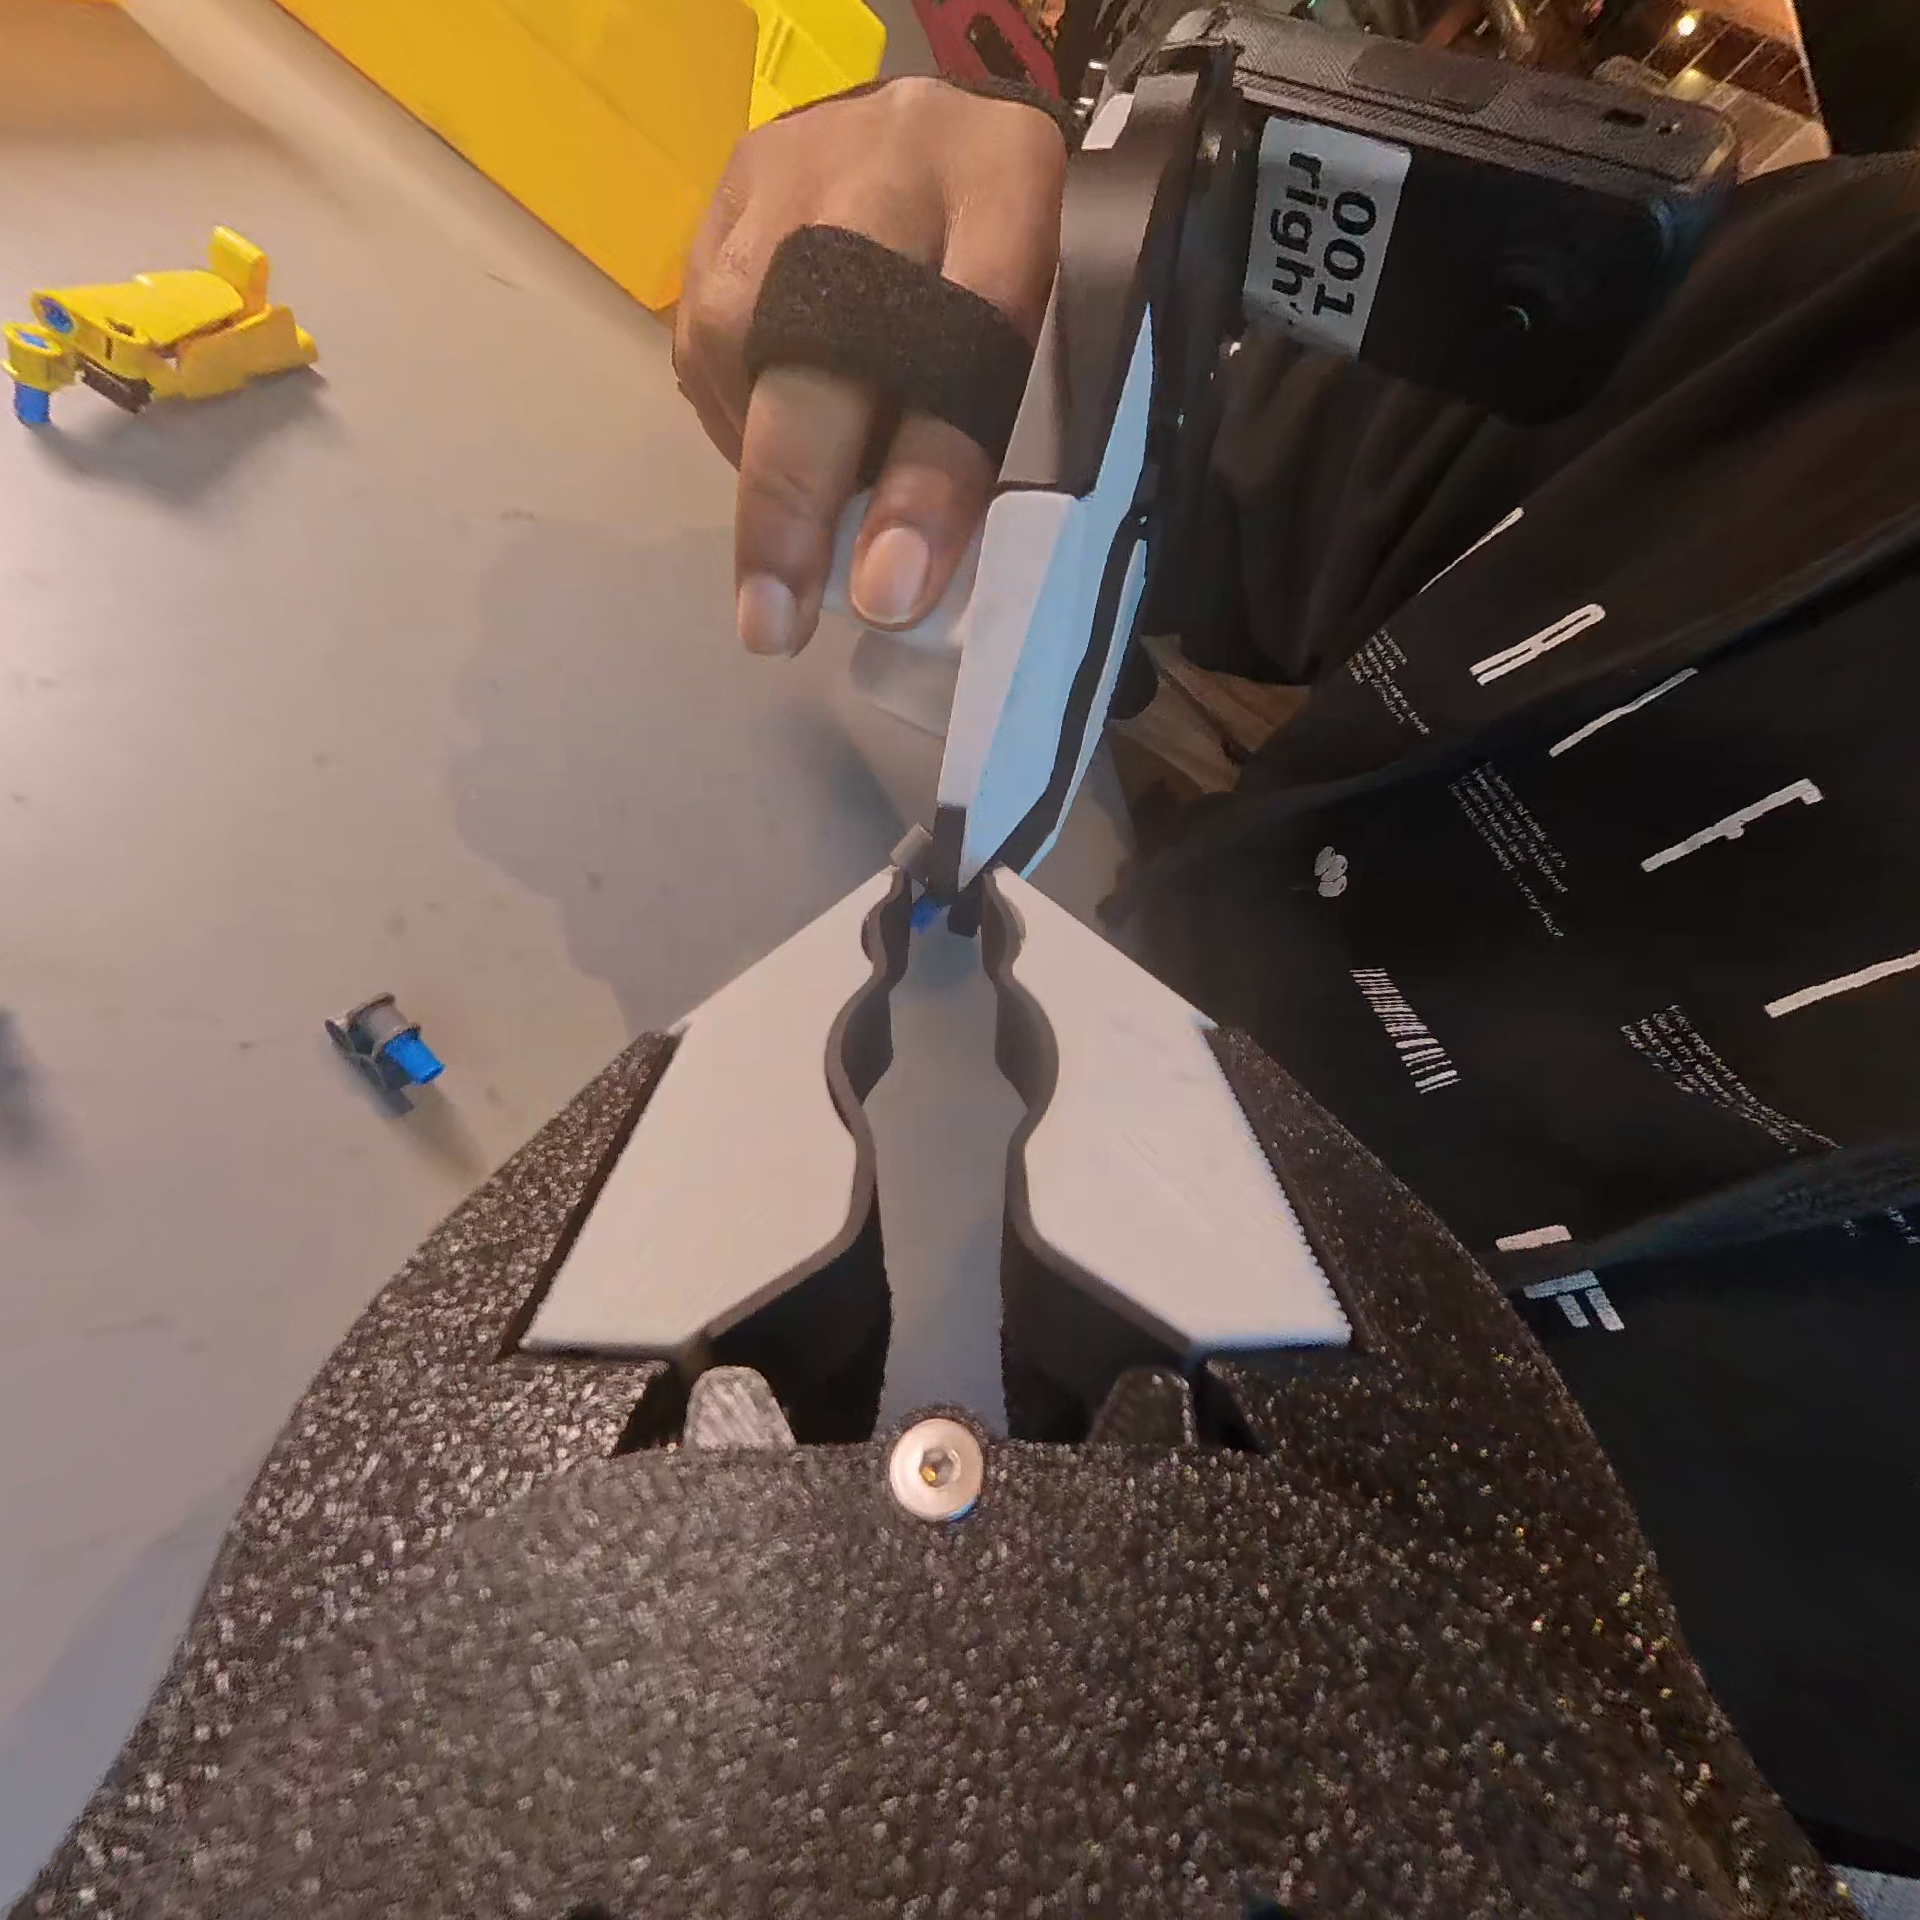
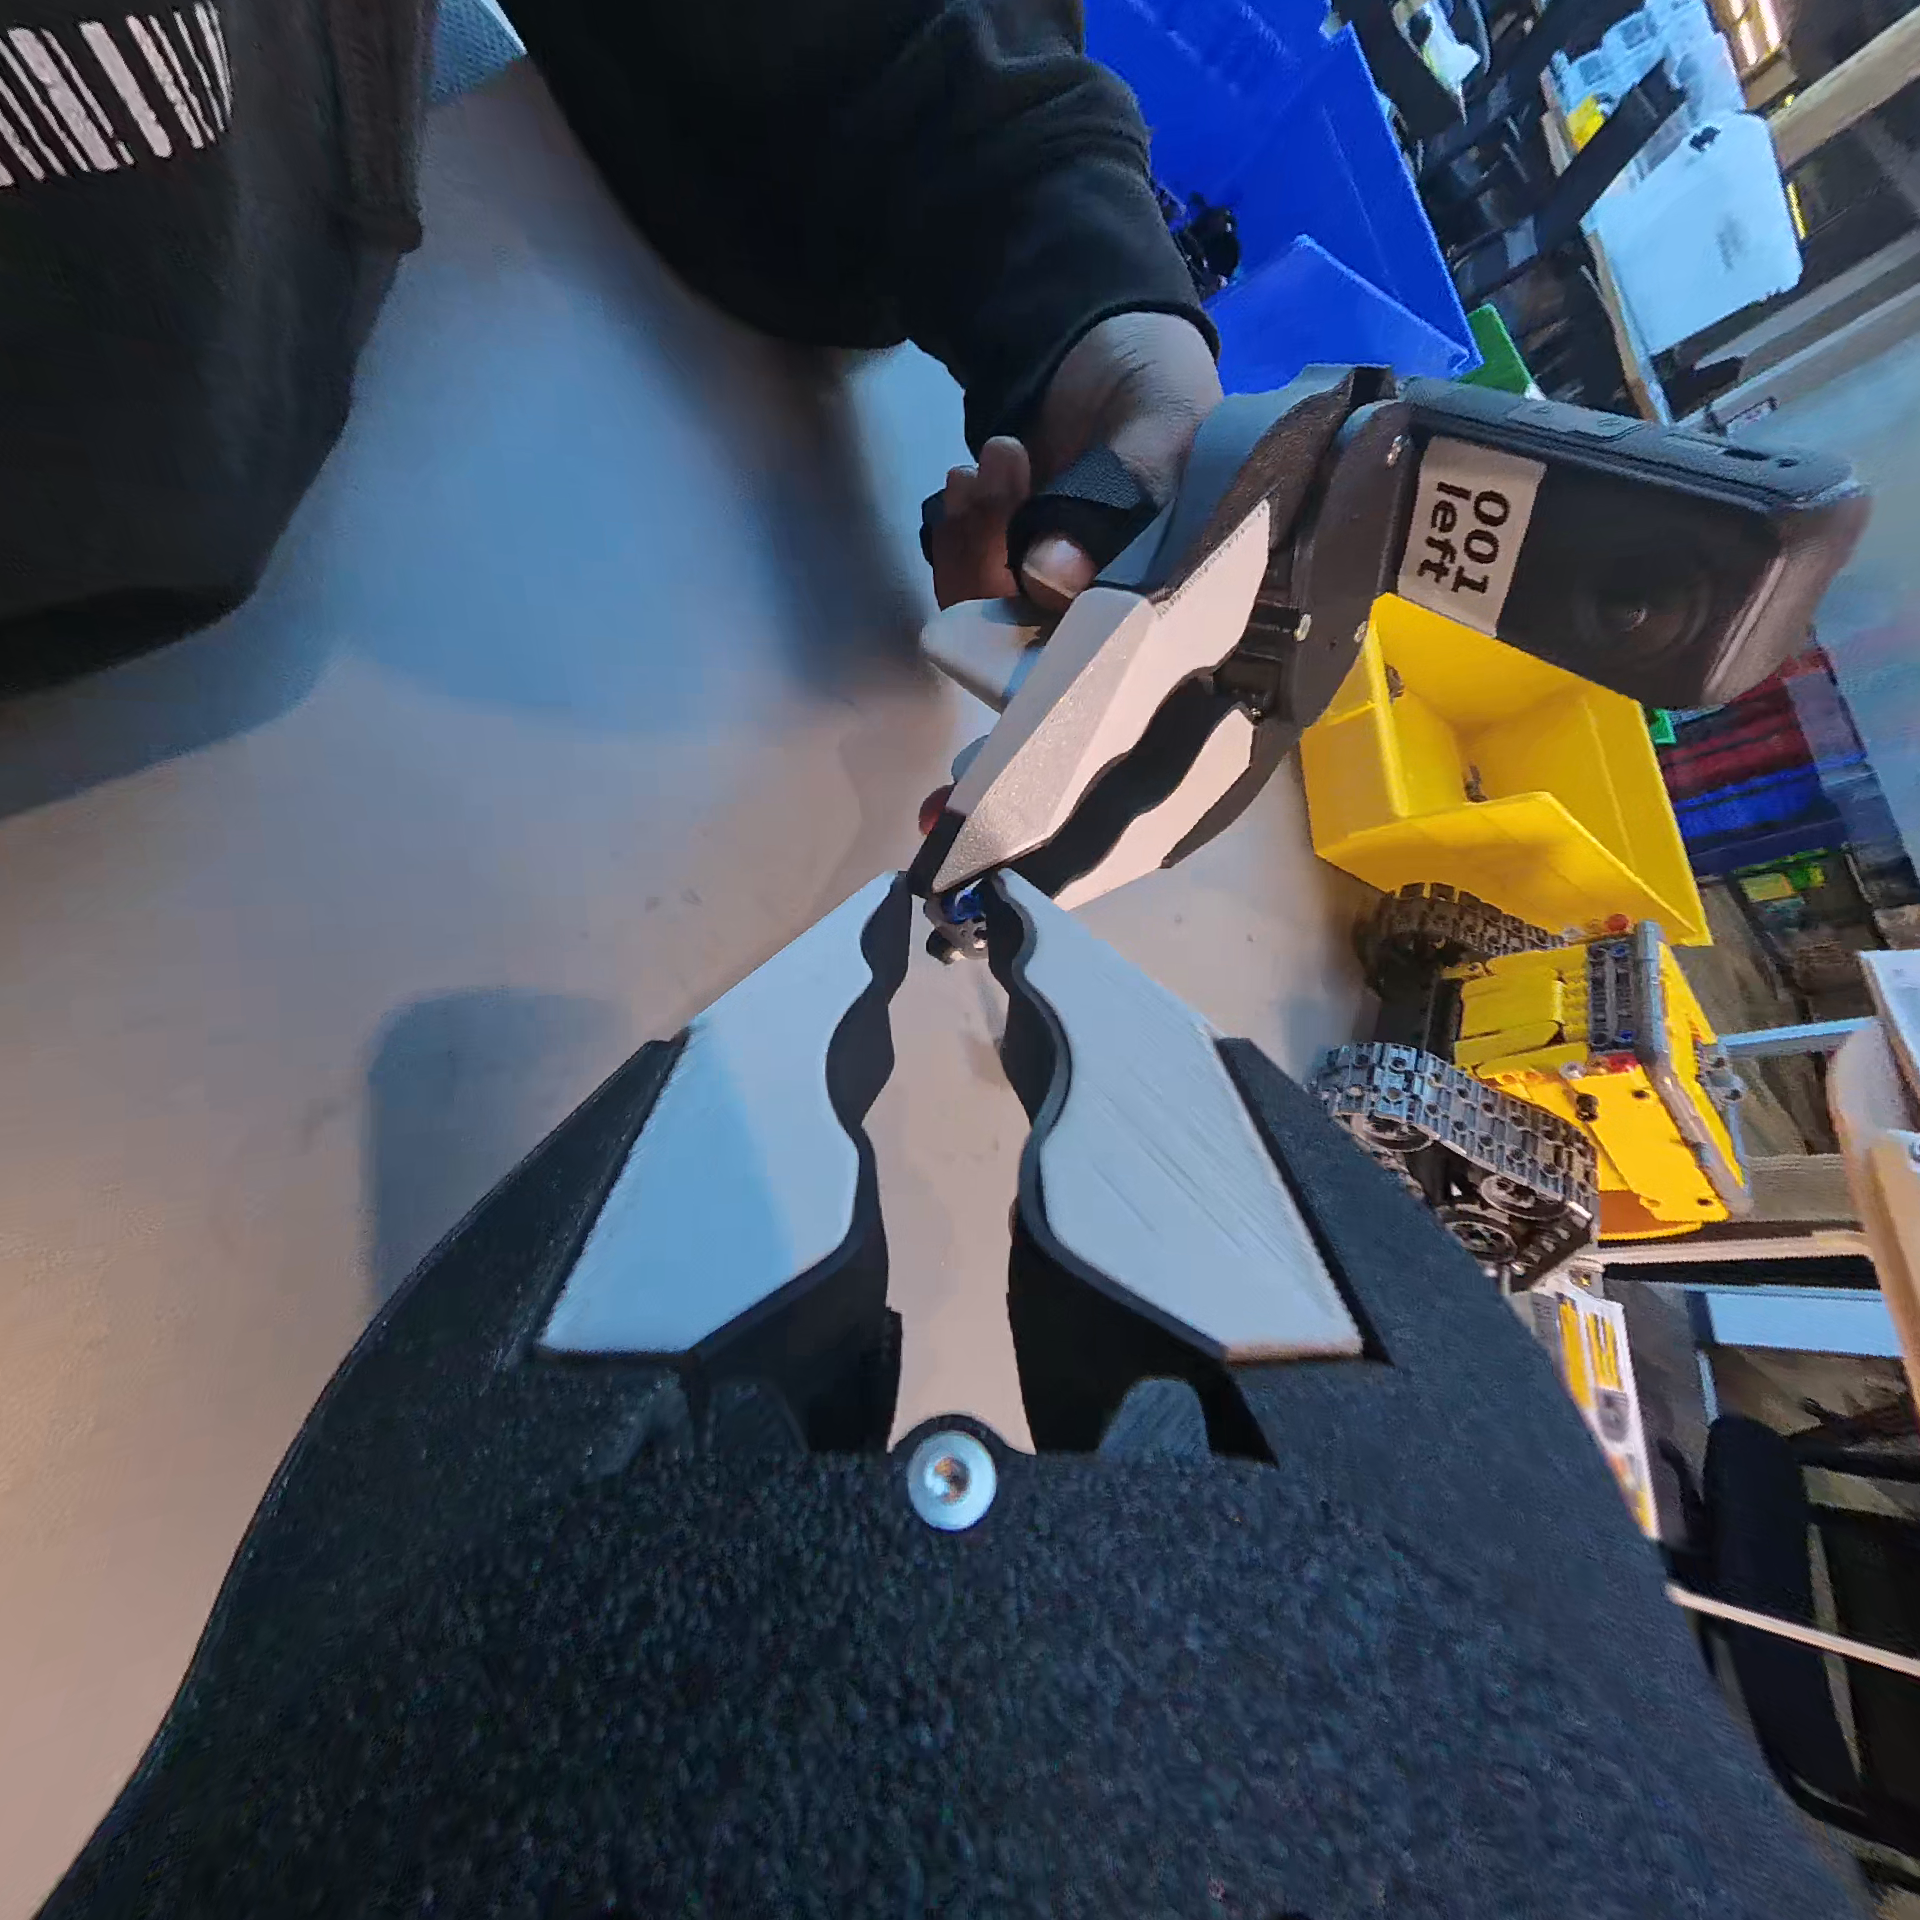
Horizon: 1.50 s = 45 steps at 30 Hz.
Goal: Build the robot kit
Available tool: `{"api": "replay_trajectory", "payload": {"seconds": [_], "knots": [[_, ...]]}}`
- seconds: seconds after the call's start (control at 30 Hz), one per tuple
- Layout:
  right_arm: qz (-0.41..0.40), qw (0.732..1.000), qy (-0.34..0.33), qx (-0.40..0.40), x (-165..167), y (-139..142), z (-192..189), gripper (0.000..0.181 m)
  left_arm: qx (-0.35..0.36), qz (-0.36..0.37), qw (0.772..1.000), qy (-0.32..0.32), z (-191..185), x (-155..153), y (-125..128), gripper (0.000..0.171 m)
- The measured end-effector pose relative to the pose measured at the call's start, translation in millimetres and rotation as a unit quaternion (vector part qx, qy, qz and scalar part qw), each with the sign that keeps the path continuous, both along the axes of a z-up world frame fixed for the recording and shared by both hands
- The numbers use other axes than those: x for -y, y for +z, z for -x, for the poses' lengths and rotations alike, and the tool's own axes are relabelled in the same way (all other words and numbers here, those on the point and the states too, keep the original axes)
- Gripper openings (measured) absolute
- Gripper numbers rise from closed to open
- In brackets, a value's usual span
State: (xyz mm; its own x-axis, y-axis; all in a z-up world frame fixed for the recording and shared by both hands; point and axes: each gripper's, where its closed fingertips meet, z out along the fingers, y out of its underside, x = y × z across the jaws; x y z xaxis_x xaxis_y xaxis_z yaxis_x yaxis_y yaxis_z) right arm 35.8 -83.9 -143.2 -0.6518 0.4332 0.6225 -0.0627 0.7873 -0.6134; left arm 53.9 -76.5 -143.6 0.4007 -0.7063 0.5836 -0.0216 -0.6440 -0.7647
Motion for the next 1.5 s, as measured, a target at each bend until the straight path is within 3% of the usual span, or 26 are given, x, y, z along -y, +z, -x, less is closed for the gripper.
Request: {"api": "replay_trajectory", "payload": {"seconds": [0.43, 0.53, 0.6, 0.83, 1.0, 1.23, 1.3, 1.5], "knots": [[0.016, 1.000, -0.006, 0.015, -3.9, -7.2, -4.0, 0.013, 0.022, 0.032, 0.999, -0.023, -4.4, 5.5, -6.2, 0.012], [0.059, 0.997, -0.039, 0.017, -13.3, -2.8, 2.9, 0.012, 0.036, 0.026, 0.999, 0.003, 1.8, -2.5, -2.2, 0.012], [0.142, 0.987, -0.070, 0.033, -21.0, 3.9, 9.2, 0.010, 0.050, 0.011, 0.998, 0.025, 8.8, -9.0, 4.9, 0.013], [0.384, 0.911, -0.121, 0.086, -37.2, 25.1, 23.9, 0.008, 0.014, -0.104, 0.990, 0.099, 26.6, -24.7, 25.4, 0.014], [0.529, 0.830, -0.125, 0.127, -43.4, 39.1, 28.3, 0.008, -0.021, -0.182, 0.971, 0.150, 35.4, -32.7, 40.8, 0.013], [0.678, 0.695, -0.115, 0.207, -47.4, 45.4, 32.0, 0.008, -0.181, -0.315, 0.908, 0.207, 45.4, -41.0, 45.4, 0.006], [0.691, 0.679, -0.116, 0.217, -48.9, 43.8, 32.6, 0.008, -0.225, -0.340, 0.887, 0.217, 46.5, -43.1, 44.3, 0.004], [0.695, 0.660, -0.144, 0.245, -51.0, 31.7, 33.7, 0.008, -0.307, -0.370, 0.850, 0.213, 49.8, -46.5, 32.1, 0.004]]}}
